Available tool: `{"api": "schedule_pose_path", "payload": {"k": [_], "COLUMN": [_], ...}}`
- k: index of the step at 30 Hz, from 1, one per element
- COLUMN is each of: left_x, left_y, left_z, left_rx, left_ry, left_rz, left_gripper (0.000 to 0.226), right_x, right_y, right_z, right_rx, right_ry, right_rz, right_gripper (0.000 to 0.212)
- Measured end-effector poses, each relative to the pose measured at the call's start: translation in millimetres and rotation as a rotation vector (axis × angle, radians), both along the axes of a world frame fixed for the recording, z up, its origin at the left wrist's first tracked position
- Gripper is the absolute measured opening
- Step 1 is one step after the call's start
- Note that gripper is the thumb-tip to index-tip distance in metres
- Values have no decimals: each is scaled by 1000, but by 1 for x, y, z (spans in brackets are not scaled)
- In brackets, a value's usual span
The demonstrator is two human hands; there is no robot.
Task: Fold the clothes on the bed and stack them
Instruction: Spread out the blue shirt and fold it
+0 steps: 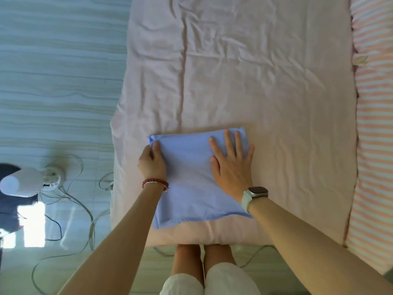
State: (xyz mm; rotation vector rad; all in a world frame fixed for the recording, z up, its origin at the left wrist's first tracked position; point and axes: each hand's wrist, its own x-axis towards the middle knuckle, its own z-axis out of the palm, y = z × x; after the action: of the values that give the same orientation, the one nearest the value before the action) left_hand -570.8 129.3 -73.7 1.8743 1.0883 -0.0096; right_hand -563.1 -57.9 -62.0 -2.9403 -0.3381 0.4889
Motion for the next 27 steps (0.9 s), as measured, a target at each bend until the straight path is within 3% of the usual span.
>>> {"api": "schedule_pose_path", "payload": {"k": [5, 7, 13, 15, 18, 20, 24, 27], "left_x": [12, 12, -37, -49, -53, -51, -48, -47], "left_y": [15, 13, 1, -3, -3, -2, 0, 1], "left_z": [-23, -21, -2, -3, -7, -8, -6, -3], "left_rx": [59, -6, -110, -148, -177, -197, -253, -346], "left_ry": [73, 42, 156, 215, 255, 250, 220, 206], "left_rz": [-40, 21, -41, -45, -63, -80, -72, -2], "left_gripper": [25, 20, 85, 87, 65, 50, 43, 41], "right_x": [17, 20, -4, -33, -71, -79, -51, -24], "right_y": [-16, -18, -31, -43, -65, -77, -80, -76], "right_z": [-49, -51, -18, -14, -13, -11, -10, -10], "right_rx": [-88, -72, 215, 223, 244, 358, 769, 848], "right_ry": [102, 105, -39, -32, 79, 153, 334, 452], "right_rz": [-67, -55, -53, -31, -65, -158, -683, -805], "right_gripper": [53, 53, 55, 58, 70, 75, 60, 50]}}
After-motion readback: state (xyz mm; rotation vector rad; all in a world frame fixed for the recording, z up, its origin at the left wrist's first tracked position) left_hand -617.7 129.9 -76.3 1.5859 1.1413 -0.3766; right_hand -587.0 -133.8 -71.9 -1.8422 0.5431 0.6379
